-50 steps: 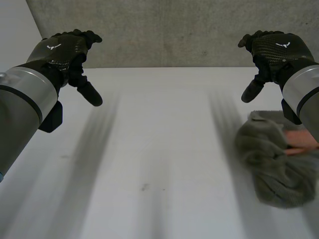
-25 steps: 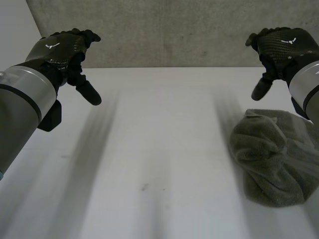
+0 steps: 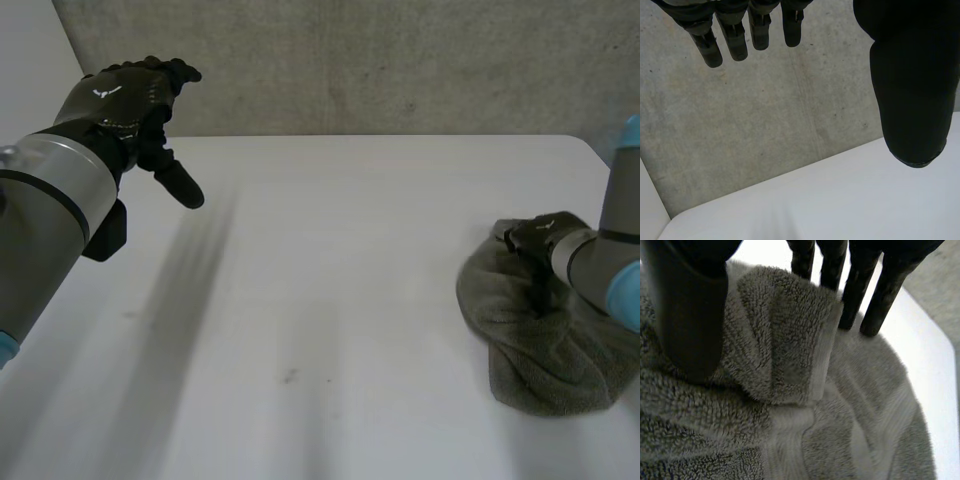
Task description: Fold the towel.
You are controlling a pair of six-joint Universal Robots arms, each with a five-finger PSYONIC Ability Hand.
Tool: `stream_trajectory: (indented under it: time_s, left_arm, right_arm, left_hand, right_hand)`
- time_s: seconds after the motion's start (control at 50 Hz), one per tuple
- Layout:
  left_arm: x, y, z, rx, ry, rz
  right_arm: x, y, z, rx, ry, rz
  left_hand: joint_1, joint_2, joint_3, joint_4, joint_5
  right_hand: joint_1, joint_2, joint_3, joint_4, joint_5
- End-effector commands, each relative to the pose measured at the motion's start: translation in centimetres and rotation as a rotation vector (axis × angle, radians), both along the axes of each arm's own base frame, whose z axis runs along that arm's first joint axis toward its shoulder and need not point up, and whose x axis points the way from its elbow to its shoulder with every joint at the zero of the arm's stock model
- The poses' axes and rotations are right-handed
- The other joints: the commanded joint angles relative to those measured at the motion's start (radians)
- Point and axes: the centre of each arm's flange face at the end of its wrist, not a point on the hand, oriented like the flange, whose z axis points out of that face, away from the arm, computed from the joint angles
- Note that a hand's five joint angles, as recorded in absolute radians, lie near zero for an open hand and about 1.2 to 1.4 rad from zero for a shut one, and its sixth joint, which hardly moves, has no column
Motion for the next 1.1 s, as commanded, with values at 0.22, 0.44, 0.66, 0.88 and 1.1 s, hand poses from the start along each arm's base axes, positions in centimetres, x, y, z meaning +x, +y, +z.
stream_trajectory:
  time_s: [0.22,0.44,0.66,0.88,1.1]
  left_arm:
    - [-4.1,0.0,-7.0,0.122,-0.062,-0.182]
    - [-0.6,-4.9,-6.0,0.058,-0.017,-0.035]
    - [0.2,-5.8,-5.6,0.046,-0.010,-0.004]
    - [0.2,-5.6,-5.6,0.050,-0.013,-0.009]
    - [-0.7,-3.9,-7.0,0.102,-0.042,-0.049]
  right_arm:
    - [3.7,0.2,6.0,-0.340,-0.203,0.090]
    - [13.9,10.1,5.2,-0.144,-0.536,0.538]
    - [18.5,16.0,1.5,0.036,-0.578,0.684]
    - [16.1,13.9,4.0,-0.047,-0.557,0.547]
    - [7.4,7.7,4.1,-0.049,-0.505,0.238]
  left_hand:
    - [0.007,0.011,0.008,0.009,-0.025]
    - [0.007,0.011,0.008,0.009,-0.025]
    - [0.007,0.011,0.008,0.009,-0.025]
    - [0.007,0.011,0.008,0.009,-0.025]
    - [0.007,0.011,0.008,0.009,-0.025]
  right_hand:
    - [0.807,0.826,0.825,0.828,0.811]
    - [0.807,0.826,0.825,0.828,0.811]
    - [0.807,0.826,0.825,0.828,0.811]
    - [-0.414,-0.395,-0.397,-0.393,-0.411]
    - [-0.414,-0.395,-0.397,-0.393,-0.411]
